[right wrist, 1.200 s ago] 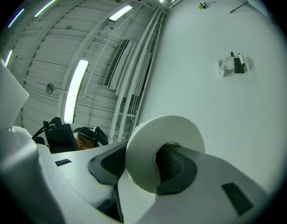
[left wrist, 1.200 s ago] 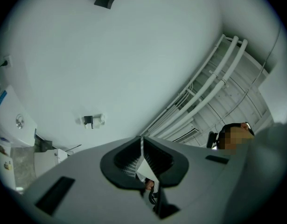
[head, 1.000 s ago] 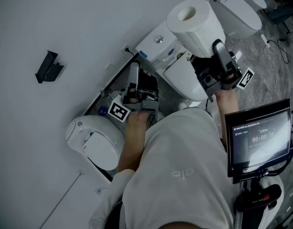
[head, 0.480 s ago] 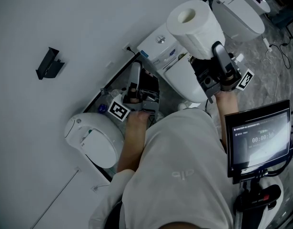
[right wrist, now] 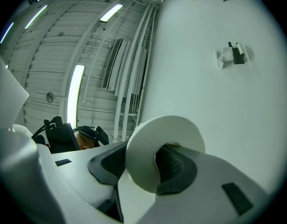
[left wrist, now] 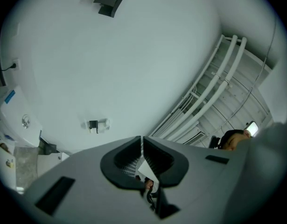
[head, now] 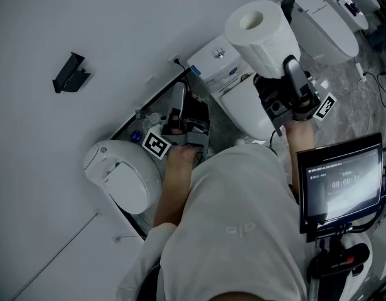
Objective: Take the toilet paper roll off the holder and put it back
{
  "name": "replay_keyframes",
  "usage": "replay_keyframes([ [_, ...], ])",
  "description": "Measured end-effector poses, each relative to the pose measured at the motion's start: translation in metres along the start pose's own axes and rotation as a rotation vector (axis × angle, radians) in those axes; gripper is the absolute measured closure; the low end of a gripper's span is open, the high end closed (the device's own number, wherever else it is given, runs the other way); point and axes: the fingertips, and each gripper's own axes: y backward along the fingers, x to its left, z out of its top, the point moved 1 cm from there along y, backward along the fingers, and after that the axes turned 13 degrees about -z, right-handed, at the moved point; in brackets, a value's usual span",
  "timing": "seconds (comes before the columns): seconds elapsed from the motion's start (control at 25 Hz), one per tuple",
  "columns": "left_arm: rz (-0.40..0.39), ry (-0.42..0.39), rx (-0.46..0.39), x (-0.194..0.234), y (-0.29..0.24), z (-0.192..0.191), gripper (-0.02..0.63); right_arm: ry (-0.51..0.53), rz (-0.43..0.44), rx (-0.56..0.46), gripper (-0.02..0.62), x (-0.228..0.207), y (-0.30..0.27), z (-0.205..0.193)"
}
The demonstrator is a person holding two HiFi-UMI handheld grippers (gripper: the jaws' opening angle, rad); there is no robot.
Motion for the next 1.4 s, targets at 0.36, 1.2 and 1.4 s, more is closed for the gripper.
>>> replay_keyframes([
  [0.36, -0.013, -0.003, -0.006, -0.006, 0.001, 0.002, 0.600, 0.035, 0.004, -0.005, 0.414, 0.005, -0.003, 0.004],
  [1.2, -0.013, 0.020, -0.010, 0.003, -0.002, 0.000, 0.600, 0.116, 0.004, -0.033, 0.414, 0.013, 0.002, 0.025],
  [1.4, -0.008, 0.018, -0.016, 0.005, -0.001, 0.000, 0.600, 0.156, -0.017, -0.040, 0.414, 0.013, 0.006, 0.034],
])
